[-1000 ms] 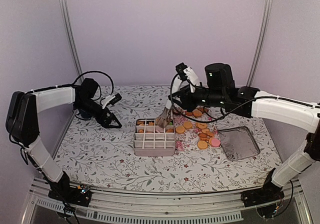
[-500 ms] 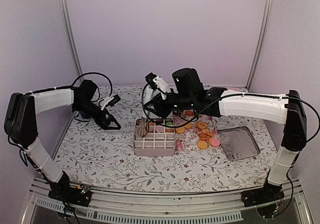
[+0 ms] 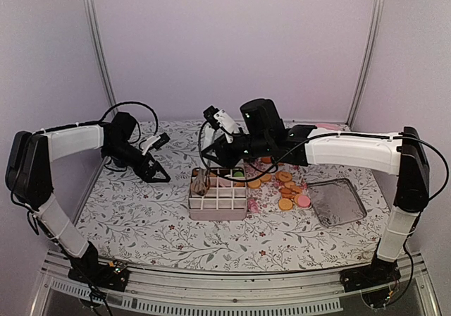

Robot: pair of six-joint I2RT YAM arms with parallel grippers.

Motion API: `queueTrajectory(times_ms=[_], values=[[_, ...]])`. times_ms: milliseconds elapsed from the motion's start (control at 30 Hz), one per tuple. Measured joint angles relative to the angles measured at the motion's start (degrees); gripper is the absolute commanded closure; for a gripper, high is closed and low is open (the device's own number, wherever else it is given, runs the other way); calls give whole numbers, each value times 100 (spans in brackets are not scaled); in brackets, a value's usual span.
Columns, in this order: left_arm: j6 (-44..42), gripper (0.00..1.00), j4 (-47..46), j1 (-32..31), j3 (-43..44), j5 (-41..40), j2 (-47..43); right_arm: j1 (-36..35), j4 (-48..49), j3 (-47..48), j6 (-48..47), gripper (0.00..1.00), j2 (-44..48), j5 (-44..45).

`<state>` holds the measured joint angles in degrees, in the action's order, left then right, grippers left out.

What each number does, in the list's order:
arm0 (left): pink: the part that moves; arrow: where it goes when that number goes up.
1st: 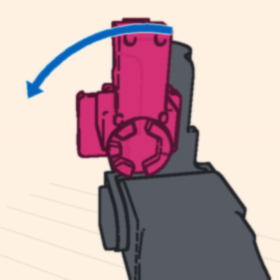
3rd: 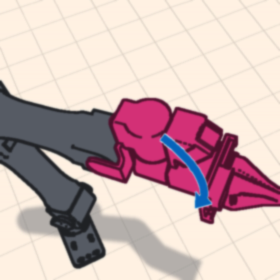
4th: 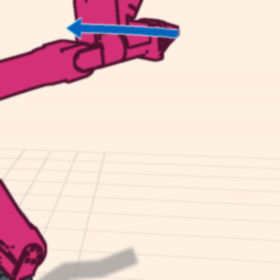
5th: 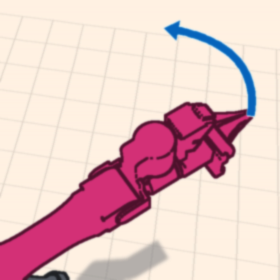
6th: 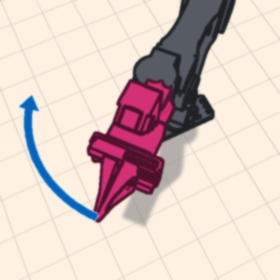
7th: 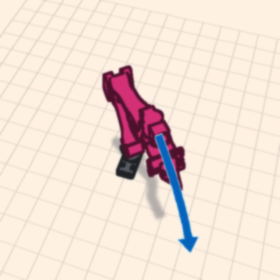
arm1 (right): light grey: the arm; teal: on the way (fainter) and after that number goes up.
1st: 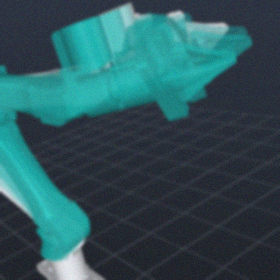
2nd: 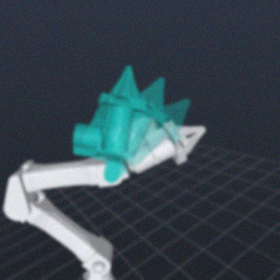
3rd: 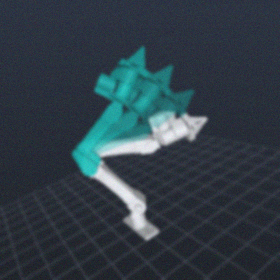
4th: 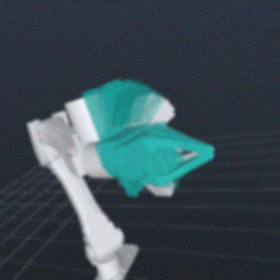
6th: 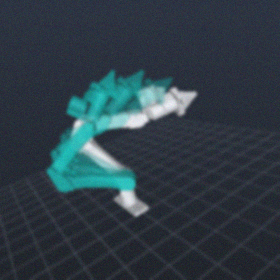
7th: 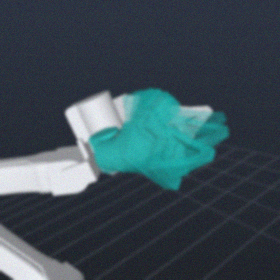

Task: Pack the cookies
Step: Place the fake cookies in the empty pocket of the box.

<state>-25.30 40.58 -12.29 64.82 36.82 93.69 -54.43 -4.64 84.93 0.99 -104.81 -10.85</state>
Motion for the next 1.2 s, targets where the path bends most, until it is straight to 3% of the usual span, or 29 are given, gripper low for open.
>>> queueTrajectory(times_ms=[600, 967, 1200], values=[[-2, 1, -2, 0, 0, 7, -4, 0, 127, 0, 0, 66, 0, -4], [-4, 1, -2, 0, 0, 13, -4, 2, 129, -2, 0, 69, 17, 50], [-22, 1, -2, 0, 0, 24, -4, 173, 153, -584, 4, 69, 678, 304]])
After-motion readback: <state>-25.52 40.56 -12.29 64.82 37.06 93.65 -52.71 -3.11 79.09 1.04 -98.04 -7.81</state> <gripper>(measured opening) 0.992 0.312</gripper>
